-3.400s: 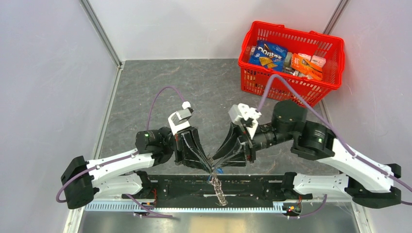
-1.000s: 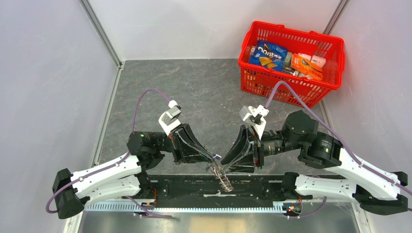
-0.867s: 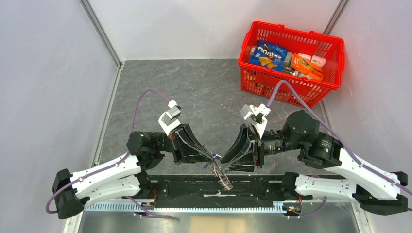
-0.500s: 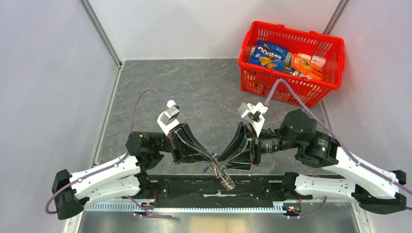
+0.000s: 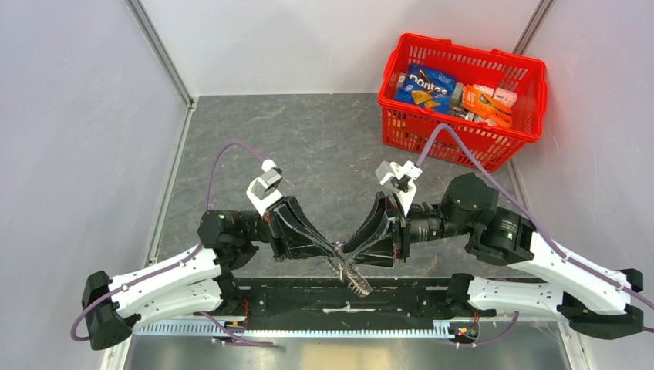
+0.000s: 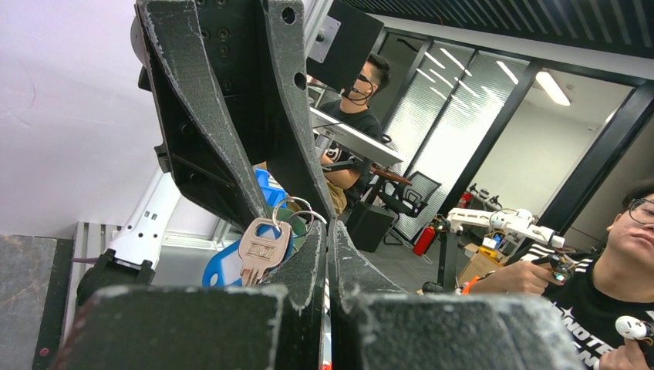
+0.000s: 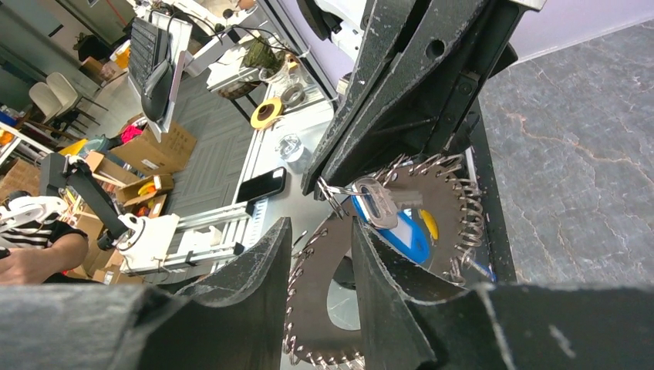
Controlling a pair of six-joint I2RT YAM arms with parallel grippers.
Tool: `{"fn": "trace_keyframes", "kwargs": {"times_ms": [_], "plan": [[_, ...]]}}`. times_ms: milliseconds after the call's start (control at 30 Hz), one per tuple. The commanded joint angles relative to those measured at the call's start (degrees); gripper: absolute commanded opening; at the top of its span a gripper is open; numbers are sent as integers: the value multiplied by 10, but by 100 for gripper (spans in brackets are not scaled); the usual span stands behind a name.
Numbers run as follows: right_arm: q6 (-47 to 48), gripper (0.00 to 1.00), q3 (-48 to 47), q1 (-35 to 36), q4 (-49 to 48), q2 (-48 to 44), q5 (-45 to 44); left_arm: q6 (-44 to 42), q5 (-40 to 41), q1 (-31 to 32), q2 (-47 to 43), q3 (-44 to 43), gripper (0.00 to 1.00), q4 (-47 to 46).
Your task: Put the keys on the keyring
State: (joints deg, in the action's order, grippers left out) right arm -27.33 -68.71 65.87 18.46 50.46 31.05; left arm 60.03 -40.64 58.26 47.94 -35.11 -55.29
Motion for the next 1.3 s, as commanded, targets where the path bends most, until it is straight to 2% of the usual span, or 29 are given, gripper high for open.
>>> {"fn": "trace_keyframes", "kwargs": {"times_ms": [0, 300, 567, 700, 933, 1167, 1267], "plan": [[15, 41, -15, 1, -34, 5, -7, -23, 11, 1, -10, -1, 2, -19], [23, 39, -19, 1, -48, 17, 9, -20, 11, 1, -11, 2, 2, -24], [27, 15, -16, 1, -51, 8, 16, -18, 13, 1, -14, 4, 2, -24], [29, 0, -16, 1, -48, 0, 17, -21, 14, 1, -15, 4, 2, -19], [37, 0, -26, 1, -30, -10, 24, -23, 6, 1, -7, 5, 2, -3], [54, 0, -46, 1, 42, -19, 9, -67, -2, 1, -47, -29, 33, 117], [57, 0, -48, 1, 54, -26, 10, -99, 3, 0, -69, -36, 40, 175]]}}
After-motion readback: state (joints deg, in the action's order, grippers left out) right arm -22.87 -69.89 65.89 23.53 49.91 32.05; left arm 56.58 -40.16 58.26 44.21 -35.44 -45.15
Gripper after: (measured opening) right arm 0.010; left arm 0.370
